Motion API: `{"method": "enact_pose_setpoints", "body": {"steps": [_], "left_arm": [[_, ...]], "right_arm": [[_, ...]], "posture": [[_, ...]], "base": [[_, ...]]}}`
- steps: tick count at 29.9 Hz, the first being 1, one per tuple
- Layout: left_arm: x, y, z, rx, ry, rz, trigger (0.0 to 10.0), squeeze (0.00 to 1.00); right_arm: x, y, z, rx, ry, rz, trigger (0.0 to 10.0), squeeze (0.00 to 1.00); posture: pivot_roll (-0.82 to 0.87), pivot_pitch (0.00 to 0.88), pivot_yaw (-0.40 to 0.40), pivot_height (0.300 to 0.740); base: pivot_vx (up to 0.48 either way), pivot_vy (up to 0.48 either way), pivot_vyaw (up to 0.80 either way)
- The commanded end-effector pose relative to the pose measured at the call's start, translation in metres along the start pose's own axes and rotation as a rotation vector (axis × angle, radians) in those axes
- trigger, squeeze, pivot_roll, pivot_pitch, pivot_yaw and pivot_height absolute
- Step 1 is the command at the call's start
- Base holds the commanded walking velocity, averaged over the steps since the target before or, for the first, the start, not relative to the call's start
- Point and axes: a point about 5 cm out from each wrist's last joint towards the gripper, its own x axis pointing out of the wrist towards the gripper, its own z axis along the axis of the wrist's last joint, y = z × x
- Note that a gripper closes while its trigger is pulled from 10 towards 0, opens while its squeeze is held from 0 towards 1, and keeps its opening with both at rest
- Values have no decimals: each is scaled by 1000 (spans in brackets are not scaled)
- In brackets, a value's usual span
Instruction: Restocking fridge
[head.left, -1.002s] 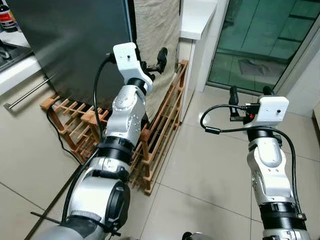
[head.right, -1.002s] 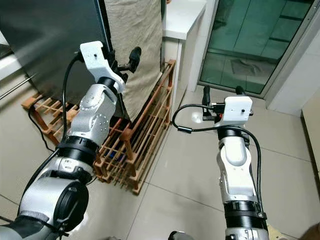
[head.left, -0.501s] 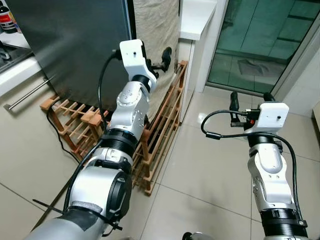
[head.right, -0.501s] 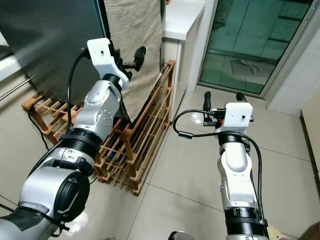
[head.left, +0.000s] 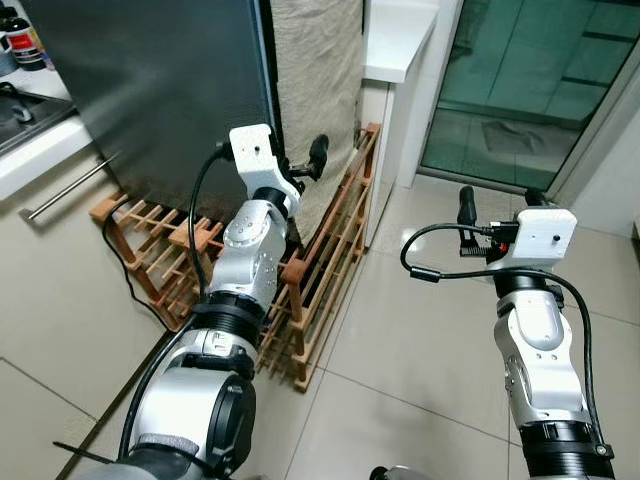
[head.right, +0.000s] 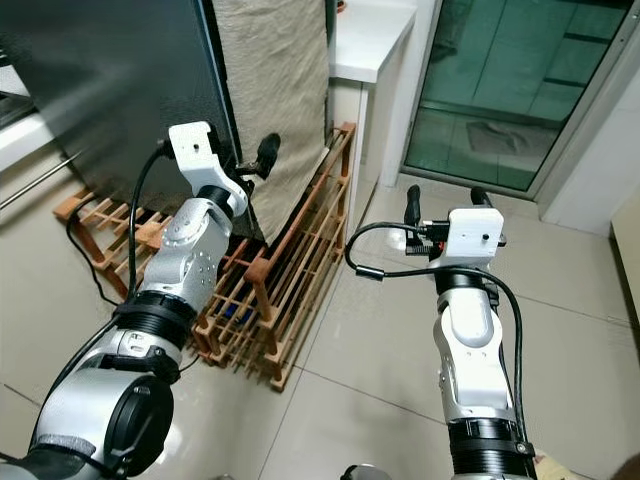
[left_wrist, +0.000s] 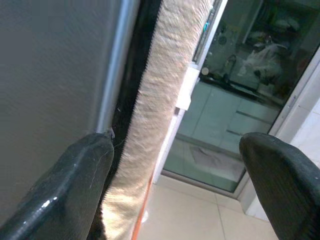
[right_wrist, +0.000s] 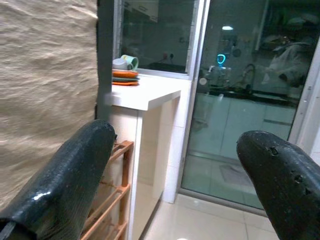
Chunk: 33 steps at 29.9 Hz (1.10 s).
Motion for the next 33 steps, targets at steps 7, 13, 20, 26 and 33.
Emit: {"method": "enact_pose_setpoints", "body": {"steps": [7,13,20,26,33], "left_arm": [[9,-11,11,26,-23,-28,10000,0],[15,-18,13,48,-20,-44,10000,0],[21,-18,17,92,-20,-34,10000,0],[22,-16,18,98,-21,-21,10000,0],[23,-11,20,104,-27,0,10000,0]], "right_arm": [[3,1,5,-6,-15,7,10000,0],[0,-1,5,-11,-15,1,10000,0],[-2,-5,6,-18,-14,-9,10000,0],[-3,-5,6,-20,-12,-14,10000,0],[-3,-6,6,-23,-12,-15,10000,0]], "posture": [[-157,0,45,740],[-171,0,47,740],[-180,0,51,740],[-186,0,55,740],[-189,0,55,740]], "base": [[0,0,0],[0,0,0],[0,0,0],[0,0,0],[0,0,0]]}}
